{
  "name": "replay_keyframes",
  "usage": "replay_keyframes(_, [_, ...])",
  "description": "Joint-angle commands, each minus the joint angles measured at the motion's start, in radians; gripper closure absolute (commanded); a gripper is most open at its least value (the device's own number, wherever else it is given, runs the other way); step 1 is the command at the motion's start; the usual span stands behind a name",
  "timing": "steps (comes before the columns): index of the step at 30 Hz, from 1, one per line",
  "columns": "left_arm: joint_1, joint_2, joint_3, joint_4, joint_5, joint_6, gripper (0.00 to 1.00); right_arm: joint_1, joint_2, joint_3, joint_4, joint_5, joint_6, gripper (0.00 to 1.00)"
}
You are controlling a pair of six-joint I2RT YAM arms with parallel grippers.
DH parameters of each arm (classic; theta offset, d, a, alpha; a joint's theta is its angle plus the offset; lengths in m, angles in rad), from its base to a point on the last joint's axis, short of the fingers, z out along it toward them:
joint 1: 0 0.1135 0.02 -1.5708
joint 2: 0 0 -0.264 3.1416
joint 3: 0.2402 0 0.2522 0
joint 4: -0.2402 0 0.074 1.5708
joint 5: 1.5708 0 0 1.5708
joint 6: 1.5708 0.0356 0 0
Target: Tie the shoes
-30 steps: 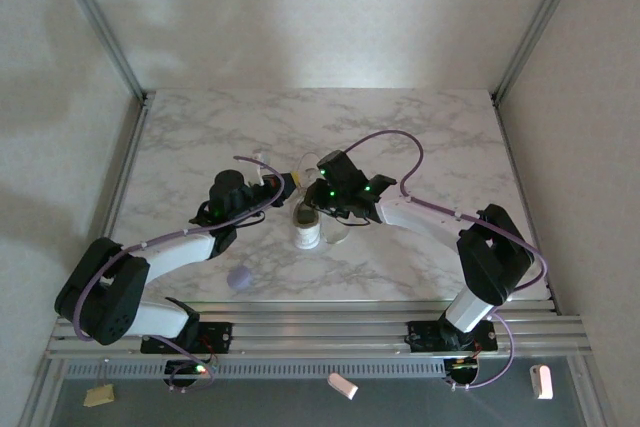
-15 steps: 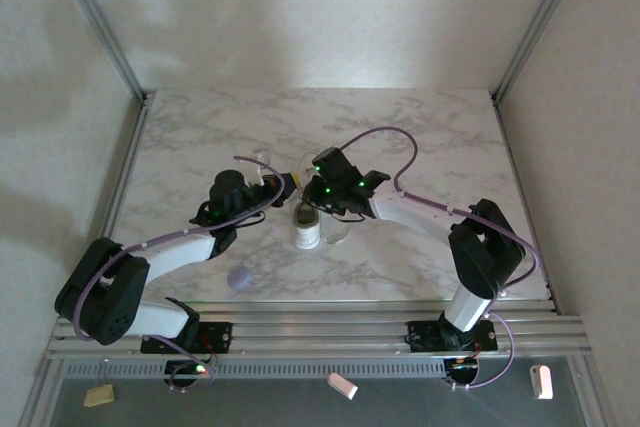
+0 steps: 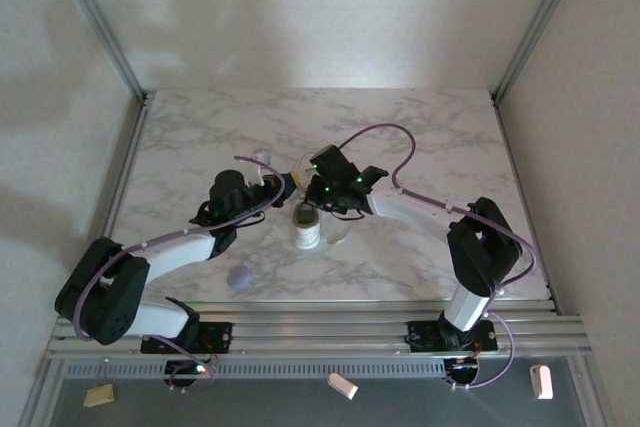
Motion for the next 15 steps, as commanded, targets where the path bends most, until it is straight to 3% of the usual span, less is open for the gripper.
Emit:
replay_keyframes(1, [-0.008,-0.011,-0.004,0.007,0.004,0.025,1.0,0.007,-0.023,0.052,-0.074,0.04,-0.055,1.0])
replay_keyframes(8, [-0.01,-0.021,-0.011,-0.003,0.017,0.03,1.0,-0.012,0.089,0.226,-0.261,-0.017,-0.27,1.0])
replay_keyframes(15, [-0.012,-0.029,-0.019,-0.011,0.027,0.036,1.0,-0.045,0.124,0.273,-0.323,-0.03,-0.379,1.0])
